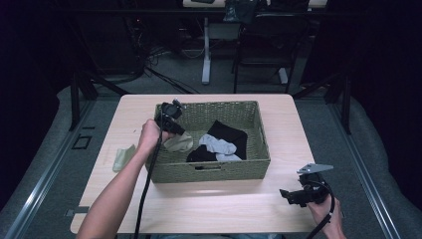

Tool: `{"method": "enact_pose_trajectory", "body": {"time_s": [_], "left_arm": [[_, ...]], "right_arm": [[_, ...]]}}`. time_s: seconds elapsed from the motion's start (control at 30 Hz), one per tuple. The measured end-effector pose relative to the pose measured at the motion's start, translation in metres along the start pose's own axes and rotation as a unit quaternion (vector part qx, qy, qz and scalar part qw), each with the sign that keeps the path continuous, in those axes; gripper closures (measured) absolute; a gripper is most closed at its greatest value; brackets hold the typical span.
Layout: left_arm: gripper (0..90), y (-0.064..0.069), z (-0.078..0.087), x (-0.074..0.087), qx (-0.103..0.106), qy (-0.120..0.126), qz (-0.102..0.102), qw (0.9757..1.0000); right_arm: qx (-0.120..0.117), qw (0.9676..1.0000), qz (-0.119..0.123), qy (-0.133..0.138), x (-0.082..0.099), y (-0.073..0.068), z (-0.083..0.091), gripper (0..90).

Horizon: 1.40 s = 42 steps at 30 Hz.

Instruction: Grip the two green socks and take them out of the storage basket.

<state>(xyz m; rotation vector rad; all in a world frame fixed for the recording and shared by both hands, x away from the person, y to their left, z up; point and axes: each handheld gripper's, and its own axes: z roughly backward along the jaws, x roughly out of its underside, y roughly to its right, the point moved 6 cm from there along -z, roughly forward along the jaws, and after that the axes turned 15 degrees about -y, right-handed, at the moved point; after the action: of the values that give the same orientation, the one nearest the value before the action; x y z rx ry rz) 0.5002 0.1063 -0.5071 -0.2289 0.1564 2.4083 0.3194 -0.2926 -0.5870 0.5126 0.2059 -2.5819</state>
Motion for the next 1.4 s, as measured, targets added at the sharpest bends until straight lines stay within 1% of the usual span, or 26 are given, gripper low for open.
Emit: {"method": "enact_pose_trajectory", "body": {"time_s": [0.1,0.13,0.4,0.57,0.73,0.83,0.97,1.1,1.27,1.4], "left_arm": [[87.0,0.001,0.012,0.001,-0.009,0.005,-0.006,0.9999],[87.0,0.002,0.017,0.001,-0.014,0.006,-0.008,0.9998],[87.0,0.007,0.049,-0.002,-0.023,0.027,-0.023,0.9991],[87.0,0.009,0.068,-0.004,-0.028,0.043,-0.024,0.9984],[87.0,0.007,0.089,-0.004,-0.033,0.061,-0.024,0.9973],[86.9,0.005,0.105,-0.004,-0.037,0.077,-0.02,0.9961],[86.9,0.0,0.125,-0.001,-0.049,0.094,-0.016,0.9943],[87.0,-0.005,0.142,0.006,-0.057,0.102,-0.008,0.9931],[86.9,-0.016,0.154,0.018,-0.067,0.107,0.003,0.992],[86.9,-0.027,0.16,0.03,-0.07,0.114,0.018,0.9909]], "right_arm": [[0.0,1.0,0.0,0.0,0.0,0.0,0.0,5.2],[0.0,1.0,0.0,0.0,0.0,0.0,0.0,5.2],[0.001,1.0,-0.001,0.0,0.0,0.0,0.0,5.3],[0.002,1.0,0.0,-0.001,0.0,0.0,0.0,5.4],[0.002,1.0,0.0,-0.001,0.0,0.0,0.0,5.3],[0.002,1.0,0.0,0.0,0.0,0.0,0.0,5.3],[0.002,1.0,-0.001,-0.001,0.0,0.0,0.0,5.3],[0.003,1.0,-0.001,-0.001,0.0,0.0,0.0,5.3],[0.003,1.0,0.0,-0.001,0.0,0.0,0.0,5.3],[0.001,1.0,0.001,-0.002,0.0,0.0,0.0,5.4]]}}
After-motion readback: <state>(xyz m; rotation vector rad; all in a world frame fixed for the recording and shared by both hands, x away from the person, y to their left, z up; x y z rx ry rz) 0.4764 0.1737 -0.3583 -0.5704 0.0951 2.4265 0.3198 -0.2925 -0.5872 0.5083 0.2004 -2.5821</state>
